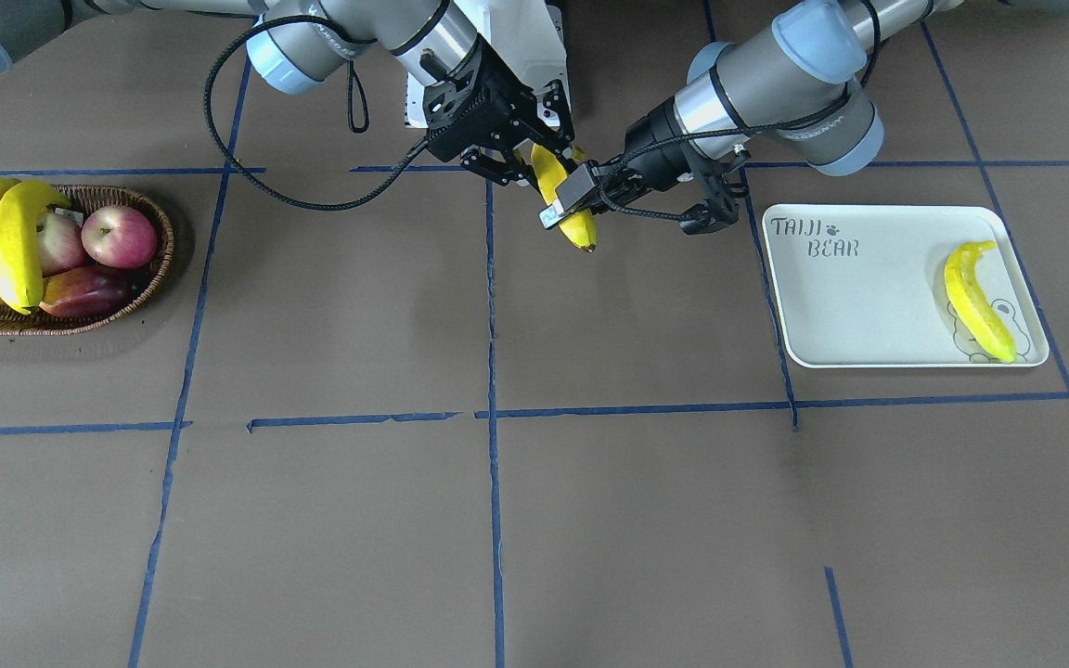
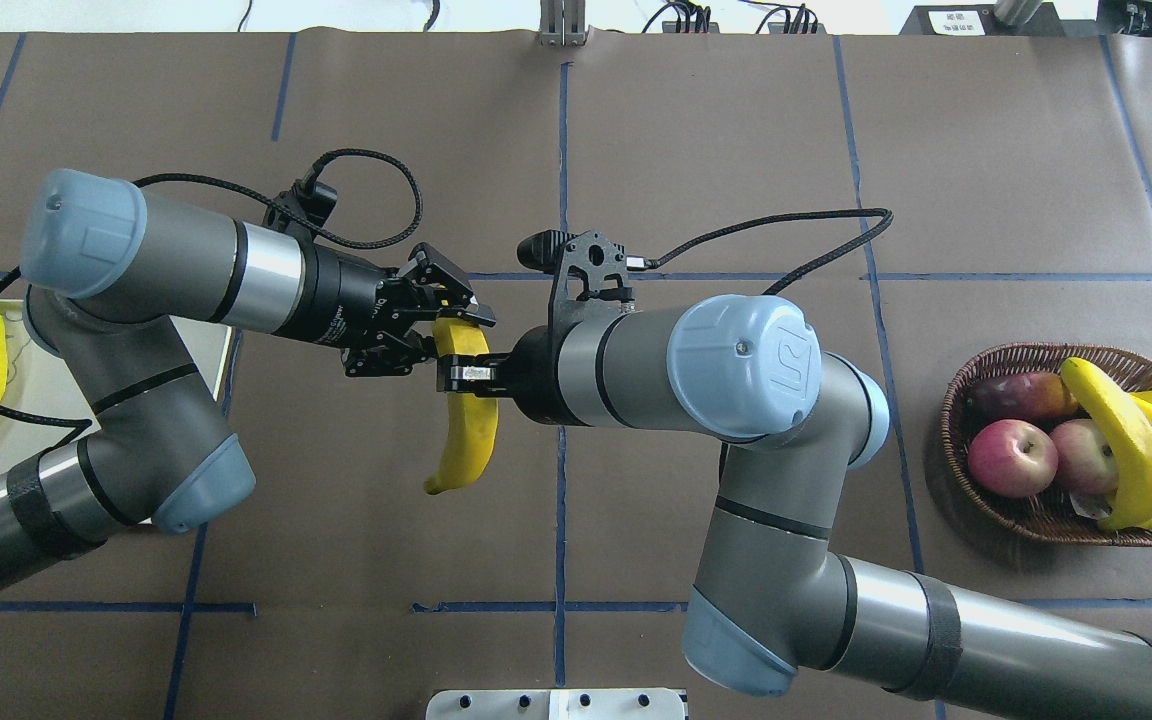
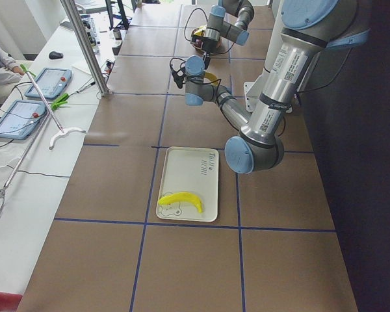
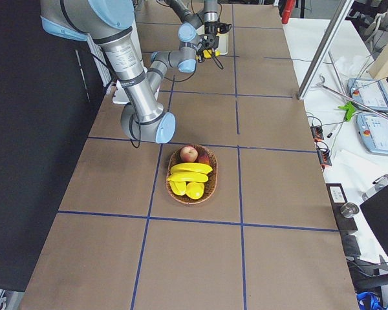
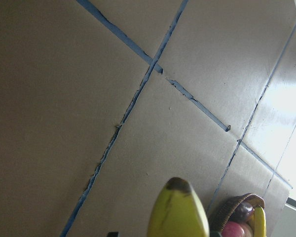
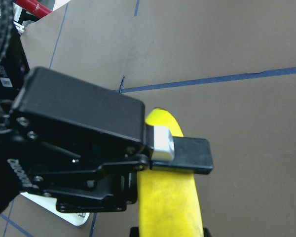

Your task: Transfer all bananas from basket to plate

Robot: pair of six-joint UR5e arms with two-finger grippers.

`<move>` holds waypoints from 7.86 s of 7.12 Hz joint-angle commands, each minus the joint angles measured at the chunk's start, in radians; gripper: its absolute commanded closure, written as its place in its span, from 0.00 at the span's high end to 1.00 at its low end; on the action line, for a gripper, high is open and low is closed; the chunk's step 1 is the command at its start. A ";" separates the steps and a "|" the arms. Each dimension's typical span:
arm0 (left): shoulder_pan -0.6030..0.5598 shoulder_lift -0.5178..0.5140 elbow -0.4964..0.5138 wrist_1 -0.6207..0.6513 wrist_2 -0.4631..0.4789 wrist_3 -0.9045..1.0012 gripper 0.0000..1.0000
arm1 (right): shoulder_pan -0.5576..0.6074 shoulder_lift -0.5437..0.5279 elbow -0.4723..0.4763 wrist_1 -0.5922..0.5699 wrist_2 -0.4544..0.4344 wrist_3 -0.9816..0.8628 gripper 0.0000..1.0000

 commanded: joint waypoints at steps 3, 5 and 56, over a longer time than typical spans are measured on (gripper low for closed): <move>0.000 0.012 -0.012 0.000 0.001 0.002 0.02 | 0.001 0.000 0.003 -0.005 0.002 0.002 0.99; -0.006 0.018 -0.014 0.000 0.003 0.002 0.00 | 0.004 -0.009 0.024 -0.007 0.021 0.001 0.99; -0.403 0.518 -0.003 -0.048 -0.181 0.767 1.00 | 0.430 -1.006 0.287 -0.087 0.334 -0.795 0.24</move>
